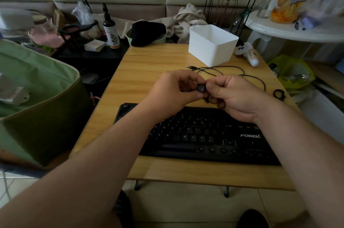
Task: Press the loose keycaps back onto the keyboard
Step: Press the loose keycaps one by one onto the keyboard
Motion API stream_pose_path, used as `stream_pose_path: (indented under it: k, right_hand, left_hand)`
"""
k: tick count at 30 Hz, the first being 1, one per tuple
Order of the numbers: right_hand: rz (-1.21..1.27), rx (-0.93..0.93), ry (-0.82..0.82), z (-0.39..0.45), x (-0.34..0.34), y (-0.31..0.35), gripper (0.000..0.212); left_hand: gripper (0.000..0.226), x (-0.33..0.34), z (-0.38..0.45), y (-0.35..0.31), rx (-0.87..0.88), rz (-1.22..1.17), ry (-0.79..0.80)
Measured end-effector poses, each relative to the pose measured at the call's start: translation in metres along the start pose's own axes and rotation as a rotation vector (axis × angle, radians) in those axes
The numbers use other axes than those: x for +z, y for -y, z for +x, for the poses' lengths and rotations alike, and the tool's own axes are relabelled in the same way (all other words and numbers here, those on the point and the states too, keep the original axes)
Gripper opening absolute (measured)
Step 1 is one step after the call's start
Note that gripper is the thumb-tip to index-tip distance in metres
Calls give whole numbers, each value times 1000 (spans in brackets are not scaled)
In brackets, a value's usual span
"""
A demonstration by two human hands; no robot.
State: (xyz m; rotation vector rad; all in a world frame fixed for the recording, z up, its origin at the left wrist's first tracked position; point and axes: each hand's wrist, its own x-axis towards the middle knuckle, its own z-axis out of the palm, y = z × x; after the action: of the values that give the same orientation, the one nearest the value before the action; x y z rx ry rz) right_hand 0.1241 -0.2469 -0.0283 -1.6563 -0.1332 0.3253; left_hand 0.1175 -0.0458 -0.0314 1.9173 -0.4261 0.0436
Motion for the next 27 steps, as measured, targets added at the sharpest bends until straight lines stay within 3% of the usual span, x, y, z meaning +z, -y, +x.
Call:
stream_pose_path:
  k: [12,27]
  right_hand:
    - [-16,14,3,-5,1,1,12]
    - [7,-7,-39,-15,5,9,22]
  left_hand:
    - [26,0,-3,-2,-12,31,5]
    - [30,0,-4,-5,-46,-78,87]
